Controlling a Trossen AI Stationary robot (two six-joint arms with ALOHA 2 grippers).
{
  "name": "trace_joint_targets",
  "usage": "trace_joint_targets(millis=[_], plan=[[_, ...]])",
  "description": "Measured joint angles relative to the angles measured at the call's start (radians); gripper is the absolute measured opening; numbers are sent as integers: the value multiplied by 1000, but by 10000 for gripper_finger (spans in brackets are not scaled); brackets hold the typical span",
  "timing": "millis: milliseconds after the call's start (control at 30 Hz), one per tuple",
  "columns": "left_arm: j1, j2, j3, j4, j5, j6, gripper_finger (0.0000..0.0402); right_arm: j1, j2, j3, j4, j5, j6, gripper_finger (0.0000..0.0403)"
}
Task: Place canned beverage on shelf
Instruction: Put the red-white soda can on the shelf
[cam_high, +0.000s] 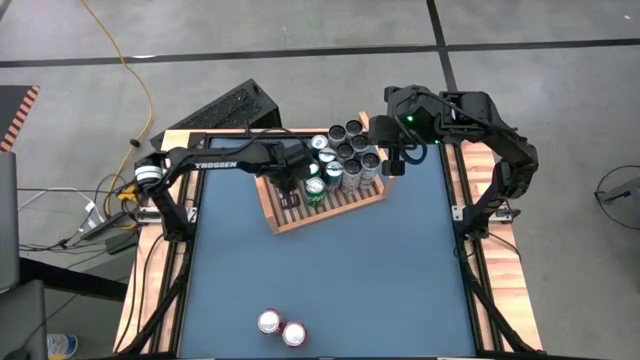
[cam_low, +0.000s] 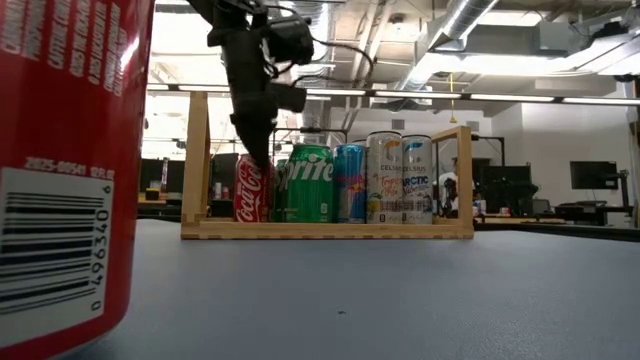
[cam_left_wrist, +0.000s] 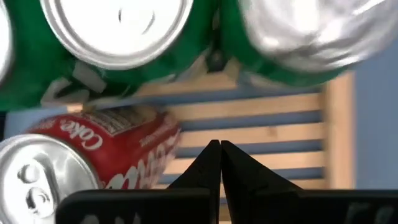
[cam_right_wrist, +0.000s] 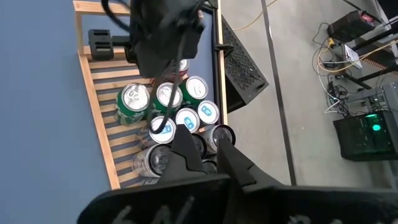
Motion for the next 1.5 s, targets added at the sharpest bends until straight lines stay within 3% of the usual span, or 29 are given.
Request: trace_joint_targets(millis=[300,833,1500], plan=[[-3,74,0,18,-77,22,0,0,0,0,-2,0,0,0],[32,93,0,39,-138,22,0,0,0,0,-10,-1,6,0],[55,93,0,45,-154,-15,0,0,0,0,-24,-1,9,0]])
